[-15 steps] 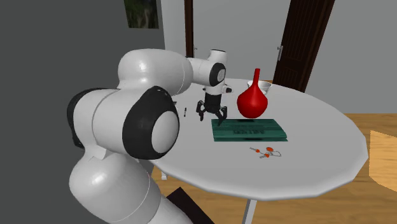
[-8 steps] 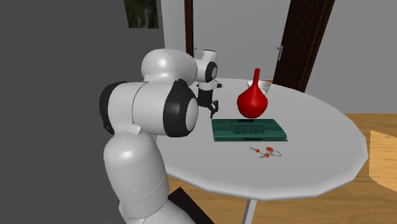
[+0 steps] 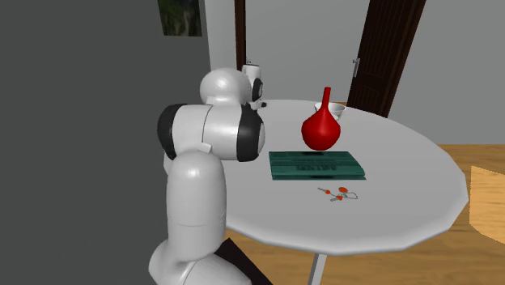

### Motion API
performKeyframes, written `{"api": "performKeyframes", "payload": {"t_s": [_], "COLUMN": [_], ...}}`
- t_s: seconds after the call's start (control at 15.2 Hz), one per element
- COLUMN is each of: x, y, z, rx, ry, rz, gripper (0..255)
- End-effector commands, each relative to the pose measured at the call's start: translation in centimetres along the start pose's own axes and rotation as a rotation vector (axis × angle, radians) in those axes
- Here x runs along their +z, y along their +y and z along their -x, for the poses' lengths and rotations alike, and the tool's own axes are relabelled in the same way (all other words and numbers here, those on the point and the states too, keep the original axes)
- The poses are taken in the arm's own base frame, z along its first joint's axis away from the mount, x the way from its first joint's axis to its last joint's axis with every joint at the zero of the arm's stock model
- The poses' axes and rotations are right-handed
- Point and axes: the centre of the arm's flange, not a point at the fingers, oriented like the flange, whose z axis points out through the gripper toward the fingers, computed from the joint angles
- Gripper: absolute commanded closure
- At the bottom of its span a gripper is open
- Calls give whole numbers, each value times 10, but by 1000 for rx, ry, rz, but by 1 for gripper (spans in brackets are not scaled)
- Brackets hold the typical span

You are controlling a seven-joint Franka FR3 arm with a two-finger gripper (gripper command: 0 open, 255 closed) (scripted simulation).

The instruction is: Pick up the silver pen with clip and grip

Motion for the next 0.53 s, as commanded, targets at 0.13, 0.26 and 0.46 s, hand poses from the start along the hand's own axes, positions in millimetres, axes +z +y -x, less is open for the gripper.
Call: {"api": "performKeyframes", "payload": {"t_s": [0.13, 0.26, 0.46], "x": [3, 6, 14], "y": [-37, -56, -69], "z": [-40, -57, -69], "rx": [-78, -118, -145], "ry": [2, 2, 3], "rz": [-3, -4, -5], "gripper": [0, 0, 0]}}
